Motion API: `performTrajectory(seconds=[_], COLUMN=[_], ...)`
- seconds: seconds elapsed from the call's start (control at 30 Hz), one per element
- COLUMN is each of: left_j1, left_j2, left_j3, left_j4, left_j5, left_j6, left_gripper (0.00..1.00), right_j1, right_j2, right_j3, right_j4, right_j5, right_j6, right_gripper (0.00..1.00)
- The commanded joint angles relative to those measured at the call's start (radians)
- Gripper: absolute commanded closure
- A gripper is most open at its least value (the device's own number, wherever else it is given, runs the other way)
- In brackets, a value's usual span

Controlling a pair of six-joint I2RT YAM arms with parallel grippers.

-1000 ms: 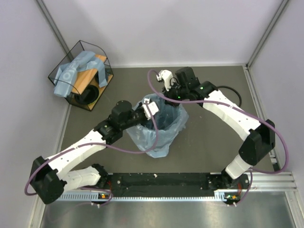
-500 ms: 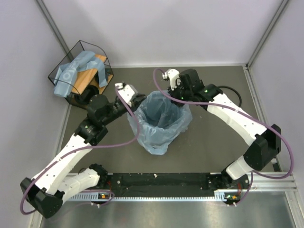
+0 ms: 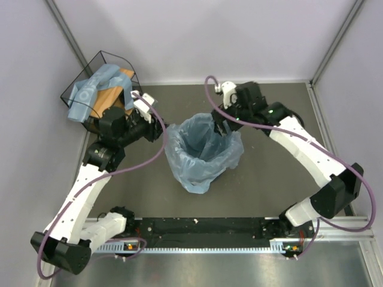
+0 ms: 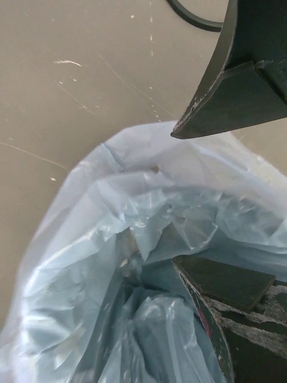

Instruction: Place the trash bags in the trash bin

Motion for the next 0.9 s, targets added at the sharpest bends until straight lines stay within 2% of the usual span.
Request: performTrajectory(seconds=[0.0,0.03,0.13,0.17,0.2,0.27,0.33,0.43,0.6,0.73,0.87], left_j1=[0.086,0.127,0.21,0.225,0.234,0.262,0.279,0.288,0.288,0.288,0.288], left_j2=[0.024,0.042,0.085,0.102,0.137,0.18,0.229,0.26,0.3,0.291,0.28], left_j3=[0.139,0.176,0.234,0.253,0.27,0.329,0.369,0.377,0.37,0.337,0.317], left_j4=[-0.127,-0.15,-0.225,-0.271,-0.288,-0.334,-0.389,-0.423,-0.495,-0.546,-0.566], left_j5=[0.14,0.179,0.324,0.381,0.397,0.424,0.423,0.389,0.386,0.401,0.424], left_j6=[-0.013,-0.01,-0.015,-0.012,-0.024,-0.038,-0.053,-0.055,-0.042,0.008,0.065], left_gripper=[0.59,0.58,0.53,0.53,0.52,0.5,0.43,0.4,0.37,0.37,0.38], right_j1=[-0.159,-0.202,-0.391,-0.428,-0.492,-0.534,-0.57,-0.61,-0.614,-0.614,-0.614], right_j2=[-0.113,-0.133,-0.152,-0.15,-0.14,-0.111,-0.095,-0.028,0.182,0.358,0.466], right_j3=[0.158,0.172,0.183,0.174,0.151,0.114,0.036,-0.027,0.013,0.076,0.145], right_j4=[-0.009,-0.03,-0.089,-0.147,-0.174,-0.227,-0.236,-0.259,-0.271,-0.256,-0.229], right_j5=[-0.2,-0.294,-0.371,-0.37,-0.37,-0.312,-0.255,-0.242,-0.16,-0.167,-0.163], right_j6=[0.005,-0.001,-0.119,-0.228,-0.28,-0.393,-0.491,-0.655,-0.774,-0.794,-0.791], right_gripper=[0.18,0.15,0.11,0.09,0.06,0.01,0.01,0.01,0.12,0.23,0.31])
